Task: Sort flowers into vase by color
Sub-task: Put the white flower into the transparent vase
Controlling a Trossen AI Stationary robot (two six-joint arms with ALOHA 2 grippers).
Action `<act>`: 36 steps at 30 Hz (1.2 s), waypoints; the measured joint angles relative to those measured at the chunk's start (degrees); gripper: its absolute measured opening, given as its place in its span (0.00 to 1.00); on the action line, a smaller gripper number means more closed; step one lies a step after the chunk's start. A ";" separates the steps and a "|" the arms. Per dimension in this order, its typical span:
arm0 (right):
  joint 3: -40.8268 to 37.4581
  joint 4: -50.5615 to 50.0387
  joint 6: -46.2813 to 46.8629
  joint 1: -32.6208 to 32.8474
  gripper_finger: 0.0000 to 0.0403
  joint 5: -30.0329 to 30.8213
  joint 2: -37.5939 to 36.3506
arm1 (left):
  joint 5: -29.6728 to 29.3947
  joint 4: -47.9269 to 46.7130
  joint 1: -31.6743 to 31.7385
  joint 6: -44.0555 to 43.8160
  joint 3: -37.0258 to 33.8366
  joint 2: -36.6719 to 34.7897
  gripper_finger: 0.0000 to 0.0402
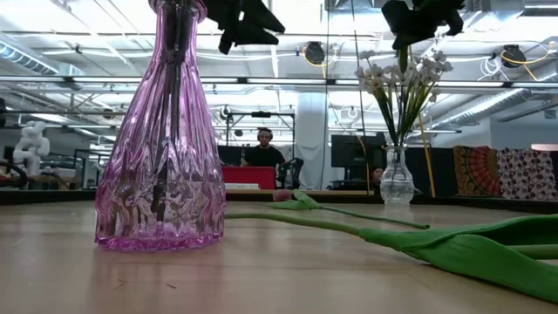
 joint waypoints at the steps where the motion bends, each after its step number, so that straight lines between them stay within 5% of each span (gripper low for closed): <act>1: 0.01 0.02 0.04 0.00 0.00 0.01 -0.04 | 0.02 0.05 0.35 0.00 0.00 0.43 0.40; 10: 0.00 0.02 2.16 0.00 0.00 0.00 -0.06 | 7.22 4.31 6.44 -1.17 0.00 6.60 0.32; 20: 0.37 -0.94 6.49 0.02 0.00 0.11 -0.06 | 7.76 5.64 9.96 0.56 0.01 8.52 0.29; 30: 13.20 -18.59 12.63 0.15 0.00 -0.05 2.91 | 7.79 5.47 11.85 3.52 0.01 8.52 0.29; 36: 15.43 -19.22 13.22 0.25 0.00 -1.20 3.40 | 7.78 5.48 12.23 3.58 0.02 8.52 0.29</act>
